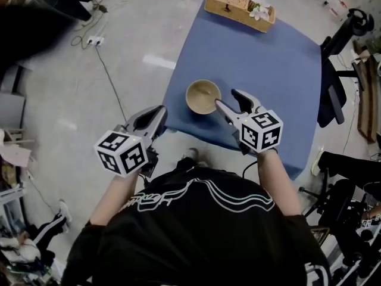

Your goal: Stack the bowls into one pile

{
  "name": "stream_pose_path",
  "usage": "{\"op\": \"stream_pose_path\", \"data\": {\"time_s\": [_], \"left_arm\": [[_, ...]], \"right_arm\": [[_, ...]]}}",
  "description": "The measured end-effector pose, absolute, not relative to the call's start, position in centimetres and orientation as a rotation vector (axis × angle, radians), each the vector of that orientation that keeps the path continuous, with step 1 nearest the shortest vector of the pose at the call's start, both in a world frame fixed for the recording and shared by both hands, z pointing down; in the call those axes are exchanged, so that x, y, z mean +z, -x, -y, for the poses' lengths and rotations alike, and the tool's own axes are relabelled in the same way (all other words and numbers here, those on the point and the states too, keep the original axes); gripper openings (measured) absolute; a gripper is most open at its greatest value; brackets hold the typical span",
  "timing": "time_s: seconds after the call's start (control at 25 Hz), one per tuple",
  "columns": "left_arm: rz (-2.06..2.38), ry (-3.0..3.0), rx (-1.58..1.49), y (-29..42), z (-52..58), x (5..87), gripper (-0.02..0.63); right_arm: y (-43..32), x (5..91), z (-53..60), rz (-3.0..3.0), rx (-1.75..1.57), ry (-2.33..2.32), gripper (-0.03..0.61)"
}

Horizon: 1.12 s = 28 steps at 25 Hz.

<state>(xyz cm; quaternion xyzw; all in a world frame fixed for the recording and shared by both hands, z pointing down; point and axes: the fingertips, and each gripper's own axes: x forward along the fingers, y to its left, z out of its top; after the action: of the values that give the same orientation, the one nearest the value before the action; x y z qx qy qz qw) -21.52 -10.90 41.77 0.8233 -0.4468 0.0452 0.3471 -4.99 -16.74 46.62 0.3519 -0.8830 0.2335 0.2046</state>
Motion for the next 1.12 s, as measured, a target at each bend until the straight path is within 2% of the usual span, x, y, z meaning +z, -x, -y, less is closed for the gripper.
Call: {"op": "stream_pose_path", "data": {"time_s": [0.16, 0.48, 0.64, 1.12], "left_arm": [[1.121, -2.180, 0.108, 18.5, 10.0, 39.9, 0.029], [1.039, -2.299, 0.064, 12.7, 6.5, 35.0, 0.029], [1.014, -2.357, 0.044, 10.2, 5.0, 32.8, 0.029], [1.012, -2.515, 0.000, 6.9, 0.7, 27.5, 0.029]], "right_arm": [[3.4, 42.3, 14.8, 2.584, 0.640, -0.961, 0.262], [-0.4, 34.3, 10.1, 2.787, 0.547, -0.972, 0.092], [-1.8, 32.0, 8.1, 2.884, 0.553, -0.945, 0.042], [-2.8, 26.9, 1.8, 3.042, 0.449, -0.744, 0.026]]}}
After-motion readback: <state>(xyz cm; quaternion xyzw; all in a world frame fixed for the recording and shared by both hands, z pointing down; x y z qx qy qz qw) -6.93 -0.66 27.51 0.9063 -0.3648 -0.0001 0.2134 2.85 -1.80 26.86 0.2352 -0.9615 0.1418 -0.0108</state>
